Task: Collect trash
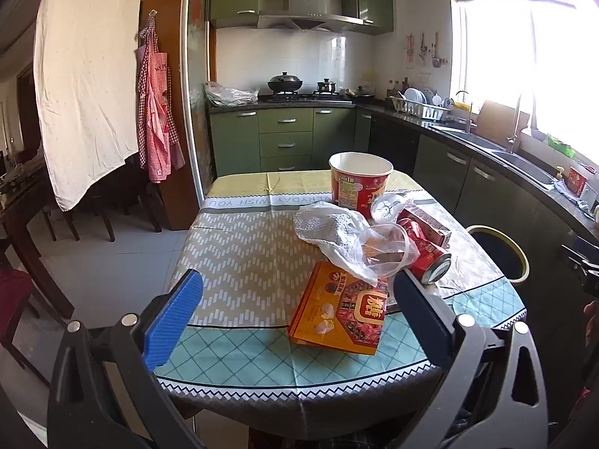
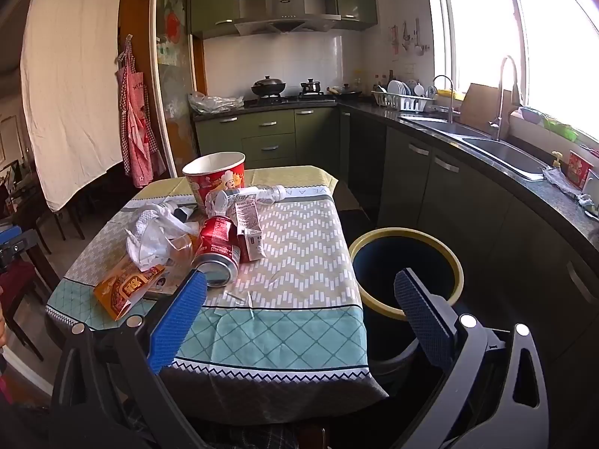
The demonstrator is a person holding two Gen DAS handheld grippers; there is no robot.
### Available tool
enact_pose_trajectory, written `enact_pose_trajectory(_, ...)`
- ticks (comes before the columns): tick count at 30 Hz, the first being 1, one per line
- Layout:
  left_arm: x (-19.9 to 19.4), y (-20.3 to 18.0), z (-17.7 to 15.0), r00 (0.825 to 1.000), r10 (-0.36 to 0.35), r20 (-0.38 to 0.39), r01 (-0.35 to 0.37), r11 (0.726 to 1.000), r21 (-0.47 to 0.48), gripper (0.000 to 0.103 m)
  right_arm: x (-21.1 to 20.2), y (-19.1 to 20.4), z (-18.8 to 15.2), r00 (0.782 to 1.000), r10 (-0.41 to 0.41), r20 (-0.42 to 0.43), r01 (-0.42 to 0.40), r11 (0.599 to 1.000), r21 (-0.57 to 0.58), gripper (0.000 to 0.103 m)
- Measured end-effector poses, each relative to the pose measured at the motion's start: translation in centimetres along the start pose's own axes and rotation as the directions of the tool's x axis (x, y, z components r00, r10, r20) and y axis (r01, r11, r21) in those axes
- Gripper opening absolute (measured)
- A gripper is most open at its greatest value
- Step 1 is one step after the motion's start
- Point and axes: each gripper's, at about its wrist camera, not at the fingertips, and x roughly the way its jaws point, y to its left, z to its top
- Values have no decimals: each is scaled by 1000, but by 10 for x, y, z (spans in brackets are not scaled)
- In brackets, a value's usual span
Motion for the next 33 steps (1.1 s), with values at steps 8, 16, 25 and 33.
enact_pose_trajectory(8,-2,0,-1,1000,-4,3,4,1000,9,97,0,1,0,1000,-2,5,2,1000,-5,99)
enact_pose_trajectory(16,-1,0,-1,1000,2,0,-2,1000,9,97,1,0,0,1000,-2,5,2,1000,-3,99)
enact_pose_trajectory(25,3,0,-3,1000,0,-5,0,1000,9,97,2,0,-2,1000,-1,4,1,1000,-2,99)
enact_pose_trajectory(33,2,-1,-2,1000,4,-8,-4,1000,11,97,5,2,-3,1000,-1,2,1,1000,-3,99)
